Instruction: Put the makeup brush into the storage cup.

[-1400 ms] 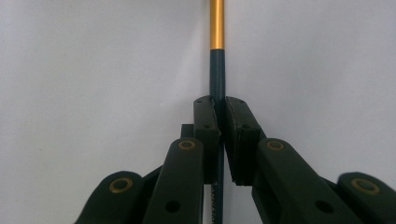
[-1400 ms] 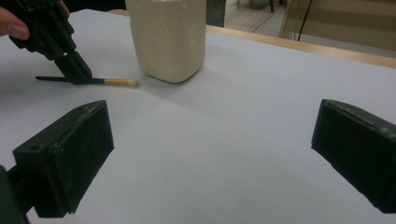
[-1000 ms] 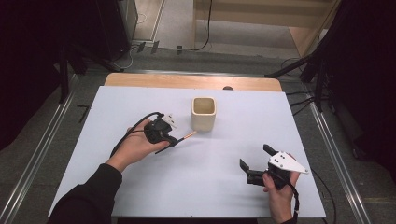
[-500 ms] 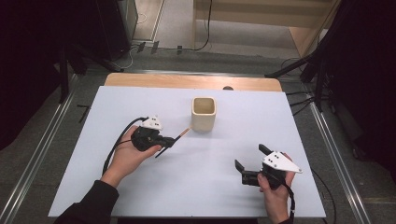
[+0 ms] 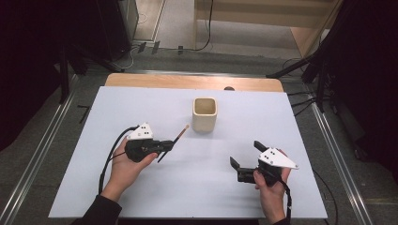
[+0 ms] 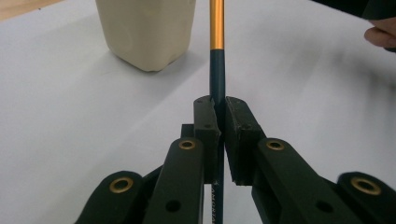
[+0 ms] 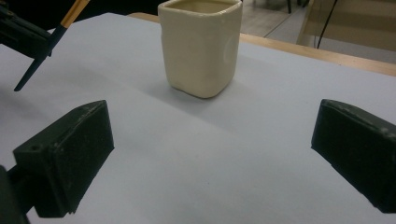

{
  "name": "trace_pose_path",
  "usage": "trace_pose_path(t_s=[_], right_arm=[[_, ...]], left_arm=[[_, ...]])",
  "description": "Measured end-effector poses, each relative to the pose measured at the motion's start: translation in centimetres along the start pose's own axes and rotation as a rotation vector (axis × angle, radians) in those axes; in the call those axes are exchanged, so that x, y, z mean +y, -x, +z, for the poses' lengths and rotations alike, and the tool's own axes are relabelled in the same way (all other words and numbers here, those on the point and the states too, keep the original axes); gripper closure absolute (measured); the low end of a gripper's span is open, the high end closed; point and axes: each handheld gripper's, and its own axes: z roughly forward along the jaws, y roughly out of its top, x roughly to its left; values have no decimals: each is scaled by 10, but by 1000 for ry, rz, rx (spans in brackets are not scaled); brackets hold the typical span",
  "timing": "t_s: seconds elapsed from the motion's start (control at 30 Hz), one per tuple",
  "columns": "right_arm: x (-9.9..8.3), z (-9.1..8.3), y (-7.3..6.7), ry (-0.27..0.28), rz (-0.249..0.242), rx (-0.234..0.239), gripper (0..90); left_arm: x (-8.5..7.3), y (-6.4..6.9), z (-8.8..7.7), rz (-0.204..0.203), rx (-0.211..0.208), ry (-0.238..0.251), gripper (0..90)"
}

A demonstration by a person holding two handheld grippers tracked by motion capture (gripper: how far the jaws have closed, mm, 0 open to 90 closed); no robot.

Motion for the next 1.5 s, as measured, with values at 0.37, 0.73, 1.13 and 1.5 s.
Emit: trace_pose_path(t_s=[0.37,0.73,1.13,1.5], right_arm=[[13,14,-14,10,3,54,4],[32,31,-31,19,59,122,46],[45,50,-51,7,87,208,169],[50,64,-65,-33,160,217,360]], left_arm=[[-12,2,-6,-57,-2,108,846],[-18,6,-5,-81,-13,152,846],[-17,10,-4,-102,-38,208,846],[-15,17,-1,-97,-47,232,846]])
